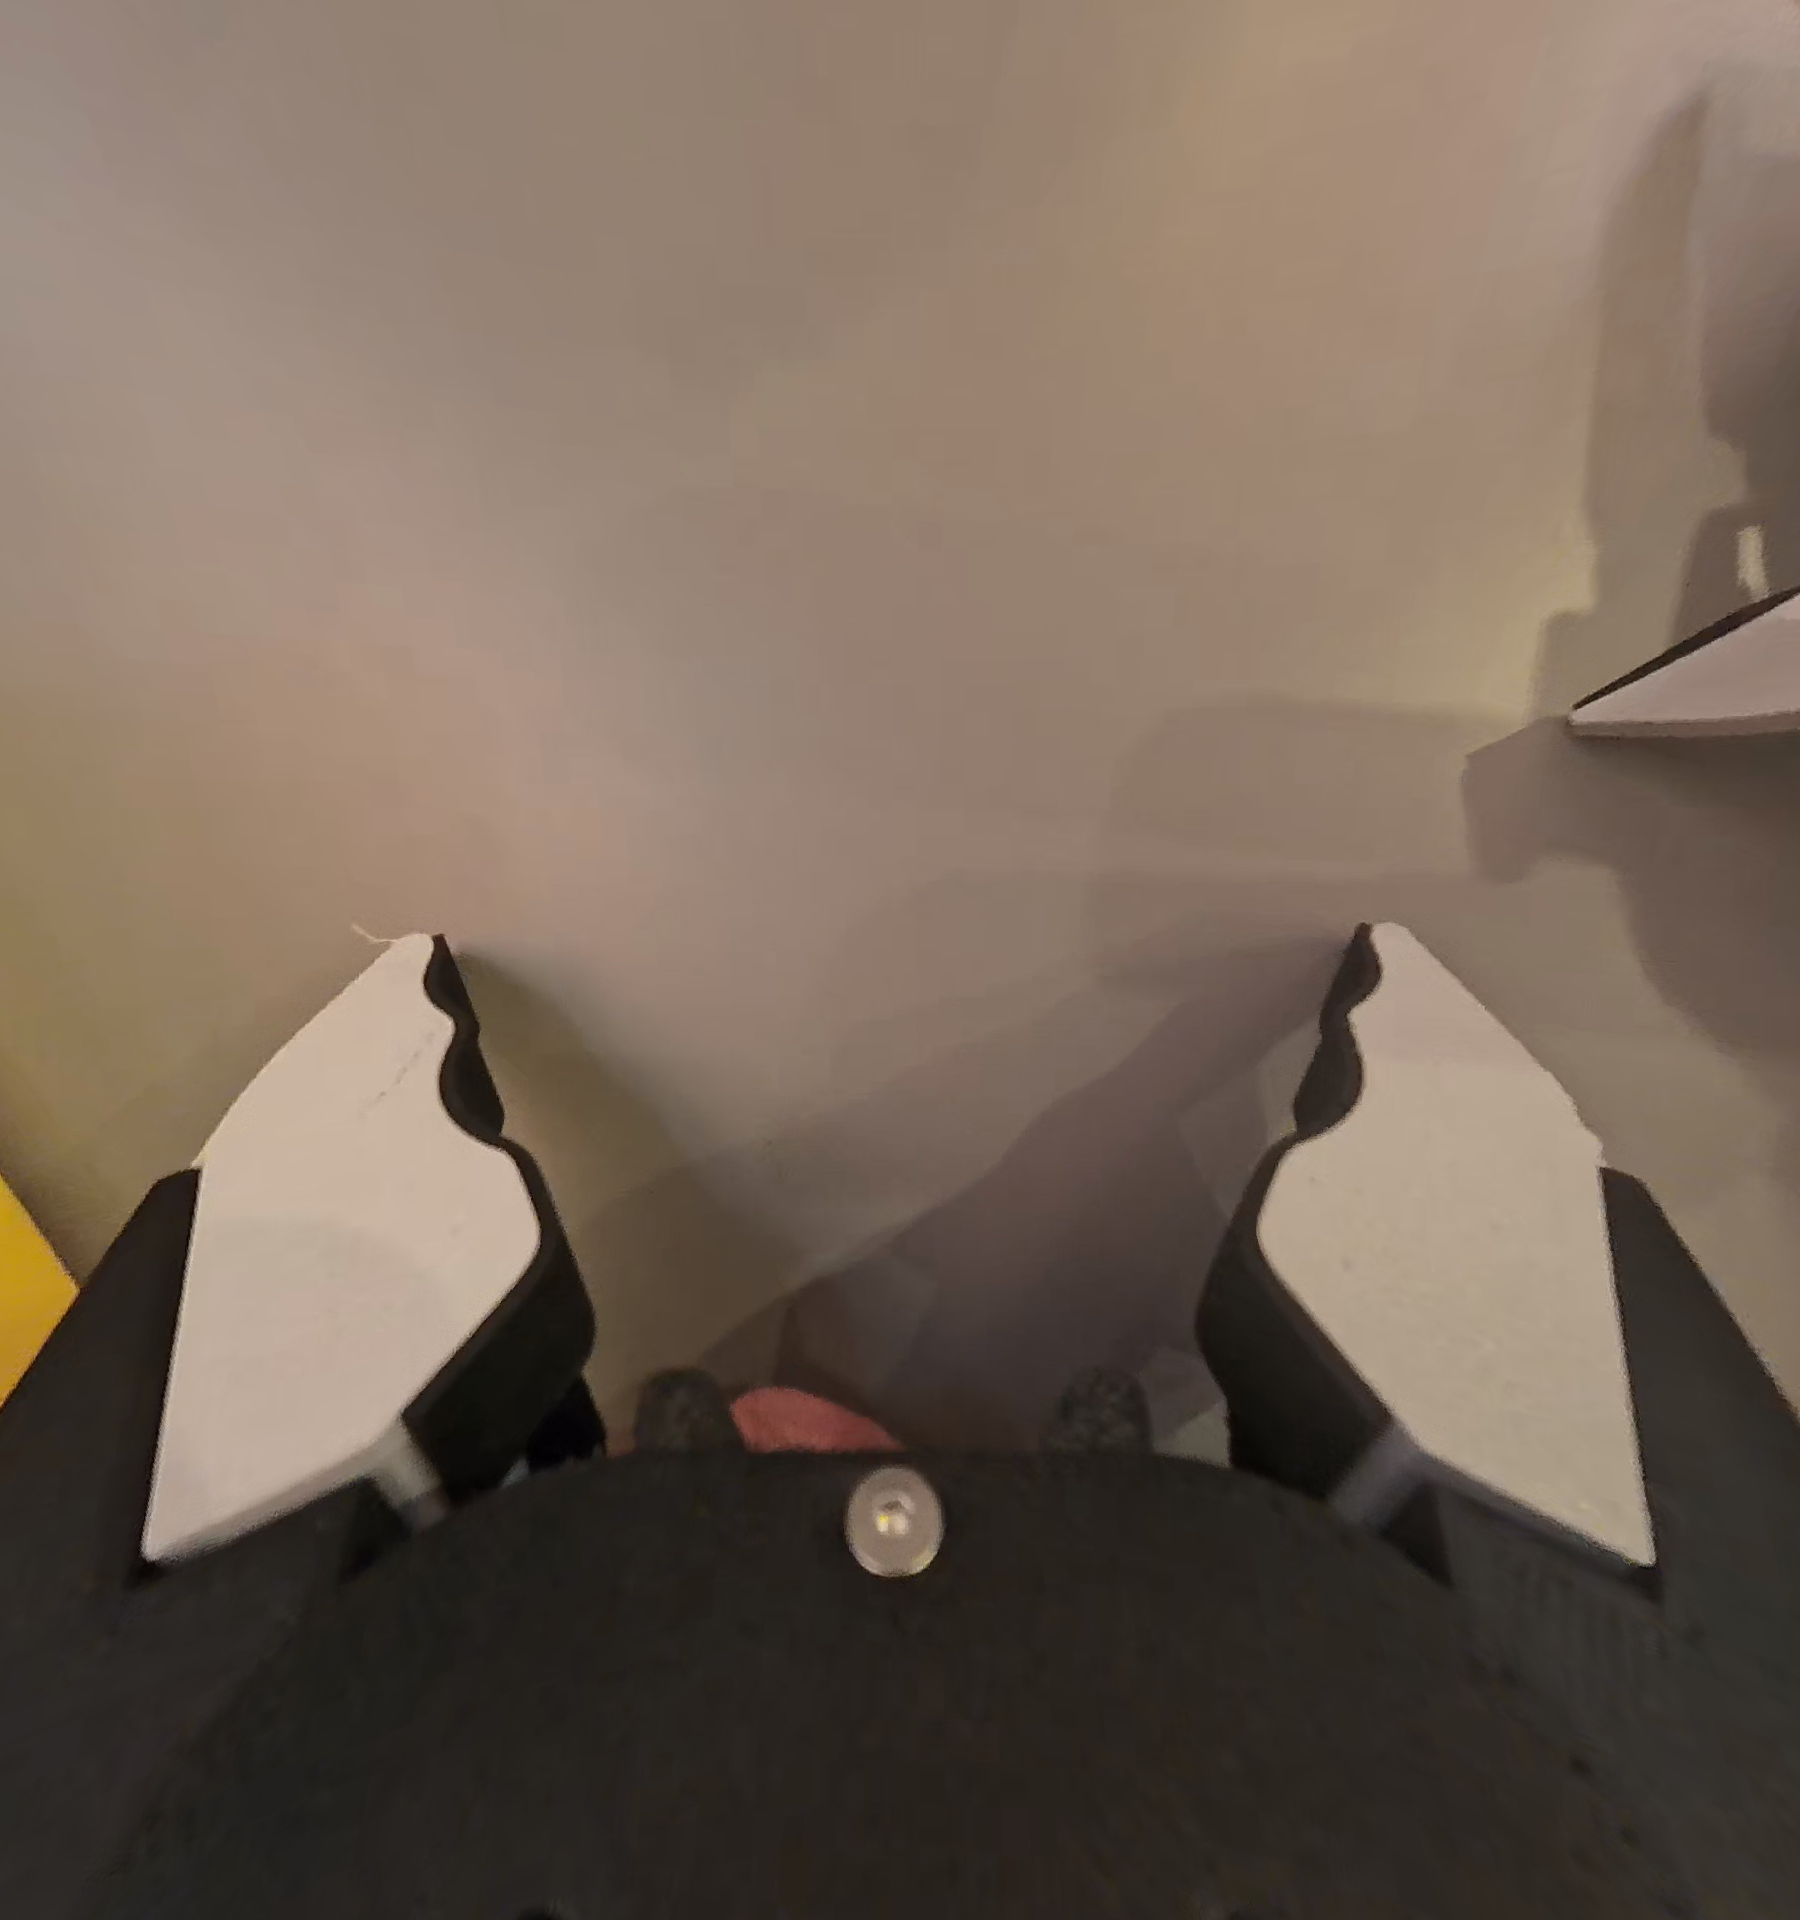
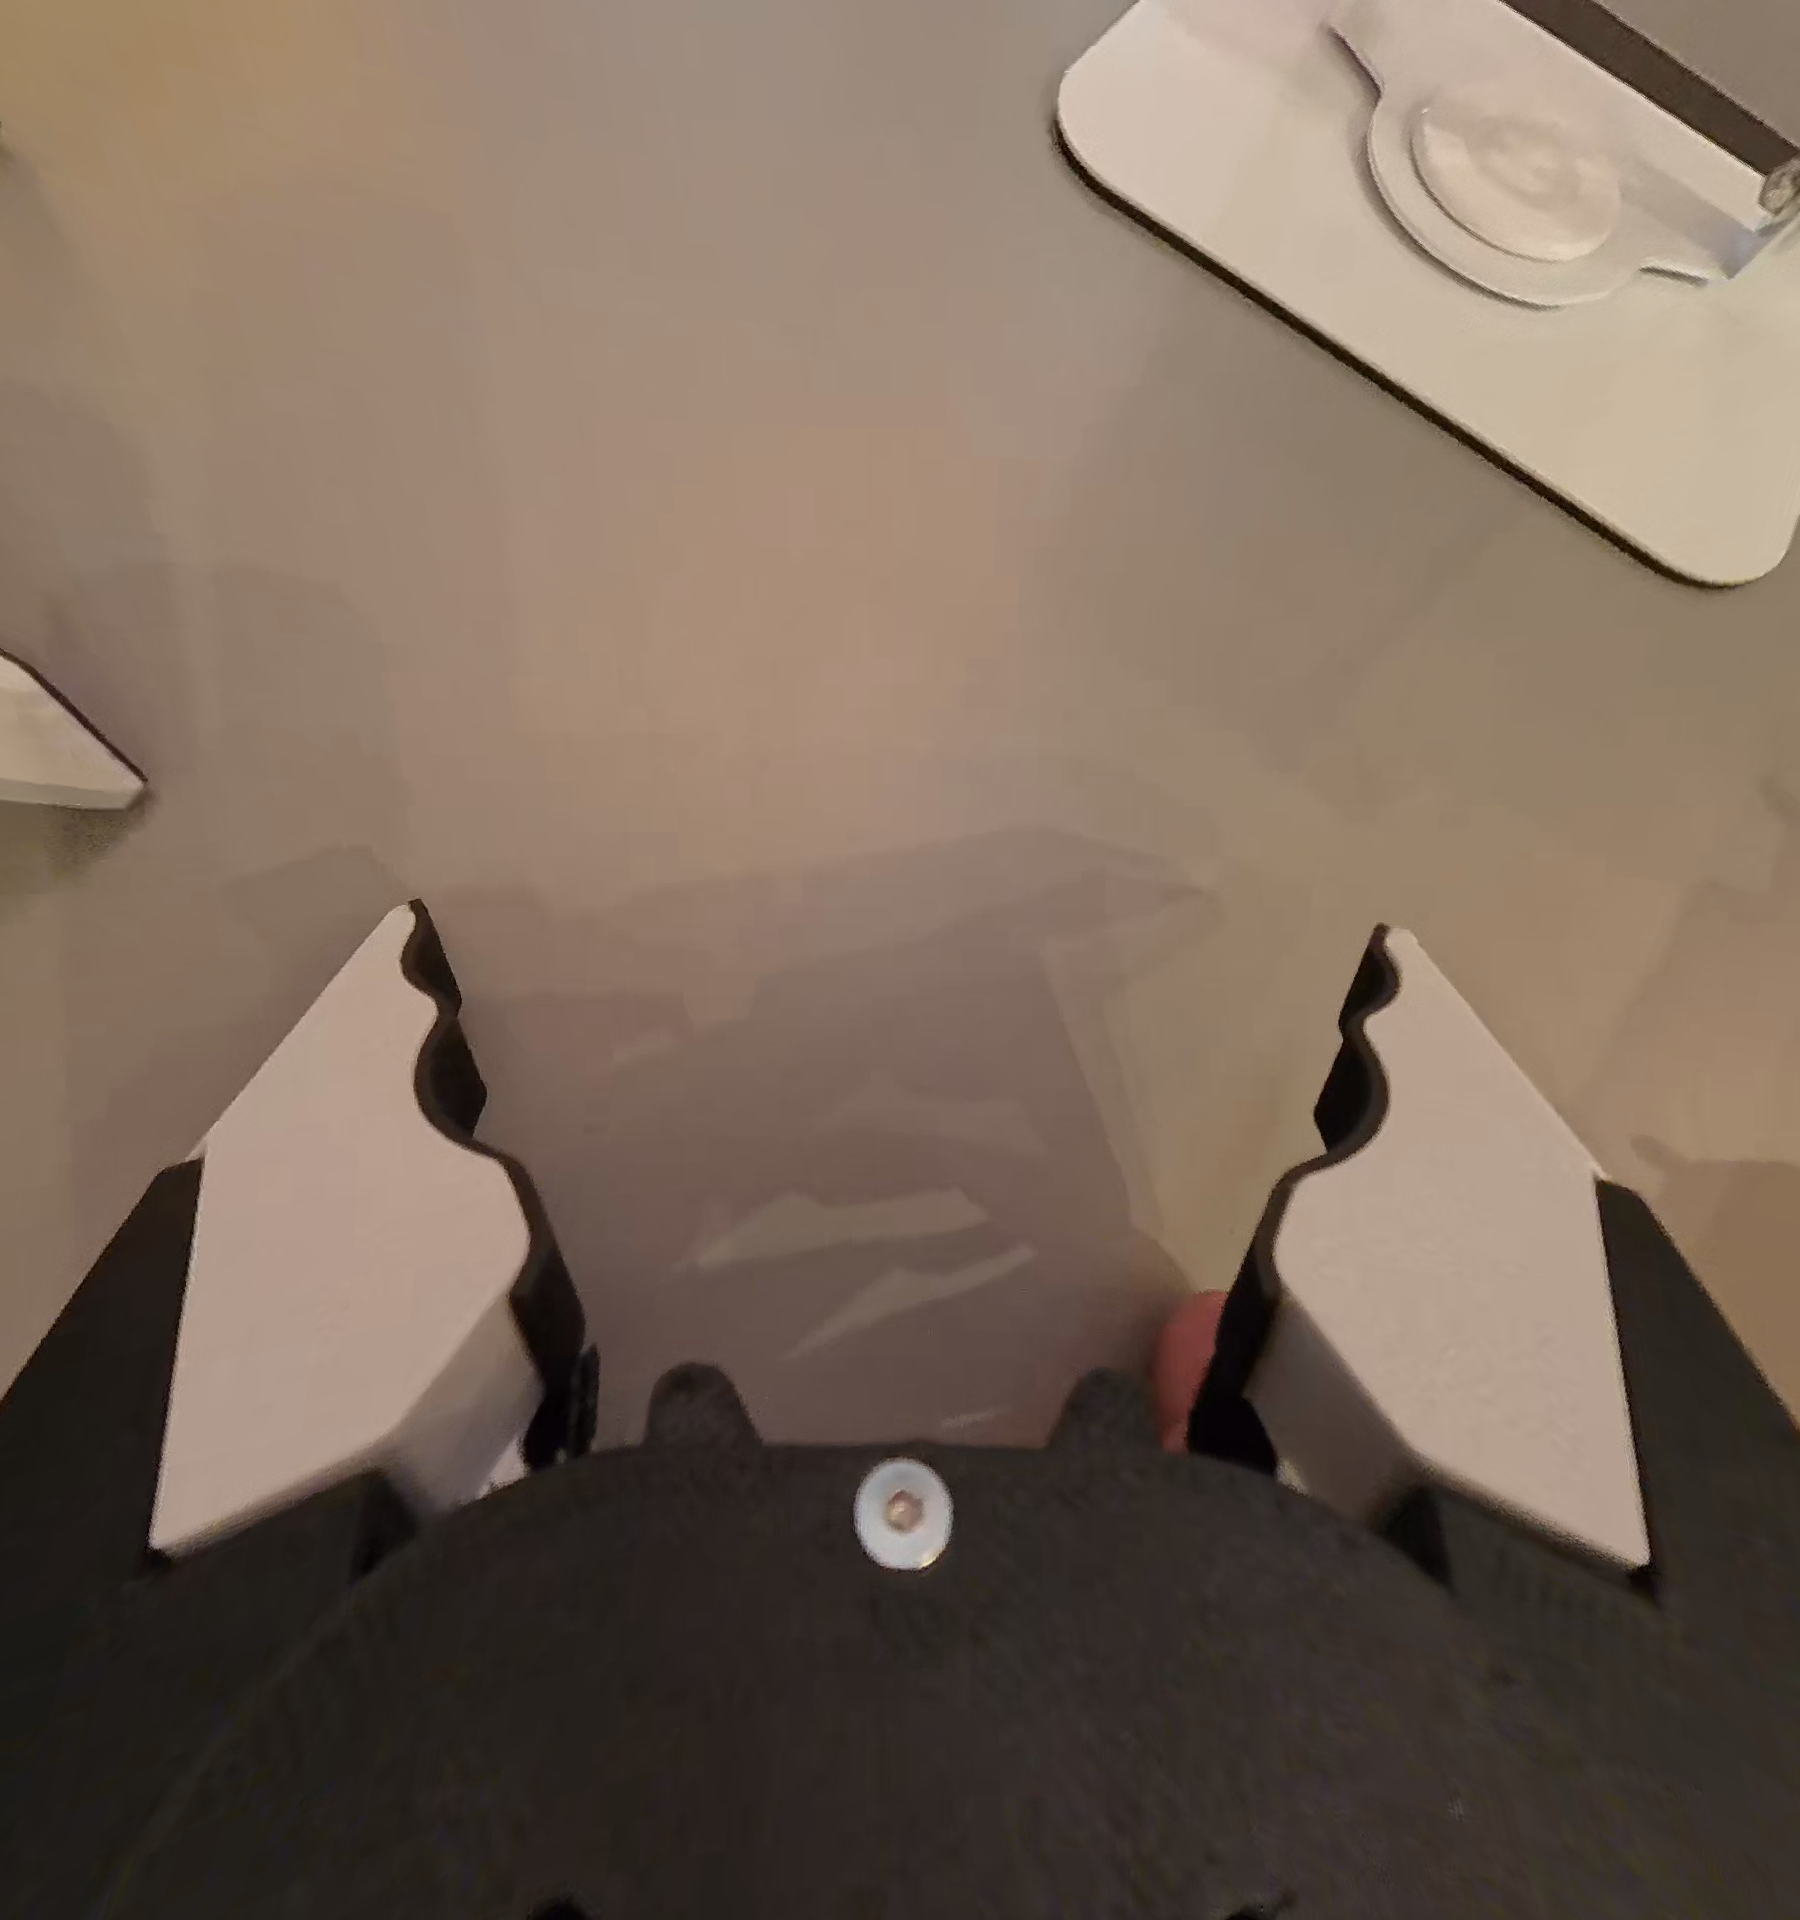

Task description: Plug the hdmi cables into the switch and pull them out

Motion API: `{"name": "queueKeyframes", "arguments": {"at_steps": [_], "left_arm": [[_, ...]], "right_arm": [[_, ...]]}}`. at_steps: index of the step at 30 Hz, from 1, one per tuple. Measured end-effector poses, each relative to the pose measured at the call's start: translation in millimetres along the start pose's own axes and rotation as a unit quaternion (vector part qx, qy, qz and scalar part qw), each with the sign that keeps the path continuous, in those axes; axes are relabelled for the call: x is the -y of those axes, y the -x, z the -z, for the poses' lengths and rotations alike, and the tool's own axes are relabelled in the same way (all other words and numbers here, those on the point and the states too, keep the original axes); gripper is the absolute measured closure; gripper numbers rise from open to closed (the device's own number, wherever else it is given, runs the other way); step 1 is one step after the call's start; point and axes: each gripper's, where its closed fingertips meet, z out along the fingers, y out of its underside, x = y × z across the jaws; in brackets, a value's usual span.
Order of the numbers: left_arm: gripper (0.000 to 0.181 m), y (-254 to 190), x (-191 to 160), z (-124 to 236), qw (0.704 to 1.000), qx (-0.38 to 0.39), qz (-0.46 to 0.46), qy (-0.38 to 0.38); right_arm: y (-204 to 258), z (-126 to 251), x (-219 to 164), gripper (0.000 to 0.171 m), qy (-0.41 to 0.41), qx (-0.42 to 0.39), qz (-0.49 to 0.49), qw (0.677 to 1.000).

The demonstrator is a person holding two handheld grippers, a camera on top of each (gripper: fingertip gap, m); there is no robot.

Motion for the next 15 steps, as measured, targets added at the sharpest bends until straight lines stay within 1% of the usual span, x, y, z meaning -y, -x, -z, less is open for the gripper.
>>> {"name": "queueKeyframes", "arguments": {"at_steps": [10,12,15], "left_arm": [[0.035,-3.0,26.5,-14.8,0.999,0.027,-0.010,-0.018],[0.035,-1.5,31.4,-17.8,0.999,0.035,-0.005,-0.019],[0.035,0.7,29.2,-20.7,1.000,0.025,0.016,-0.006]], "right_arm": [[11.7,-21.3,29.8,0.012,-0.020,-0.006,0.032,0.999],[11.2,-25.5,30.7,0.021,-0.012,-0.002,0.013,1.000],[6.4,-30.9,29.7,0.012,0.000,0.007,-0.002,1.000]]}}
